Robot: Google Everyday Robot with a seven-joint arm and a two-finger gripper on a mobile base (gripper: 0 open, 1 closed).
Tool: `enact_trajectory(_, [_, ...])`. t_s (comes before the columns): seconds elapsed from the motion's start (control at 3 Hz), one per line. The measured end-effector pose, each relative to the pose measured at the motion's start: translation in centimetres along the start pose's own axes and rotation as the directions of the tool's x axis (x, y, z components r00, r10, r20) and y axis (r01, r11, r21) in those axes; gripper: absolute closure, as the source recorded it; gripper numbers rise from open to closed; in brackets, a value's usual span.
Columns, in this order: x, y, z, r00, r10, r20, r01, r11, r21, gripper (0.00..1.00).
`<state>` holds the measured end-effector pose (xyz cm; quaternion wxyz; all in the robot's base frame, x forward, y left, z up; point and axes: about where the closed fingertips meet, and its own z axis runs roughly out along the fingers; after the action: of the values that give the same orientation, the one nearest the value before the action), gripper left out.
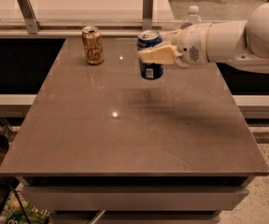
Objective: Move pepsi can near orange can
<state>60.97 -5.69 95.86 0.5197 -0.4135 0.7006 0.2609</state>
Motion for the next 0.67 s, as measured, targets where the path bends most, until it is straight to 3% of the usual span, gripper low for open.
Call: enact_trajectory(0.67, [0.6,-6.8,3.0,0.995,0.003,0.096,-0.005,0.9997,0.024,1.00])
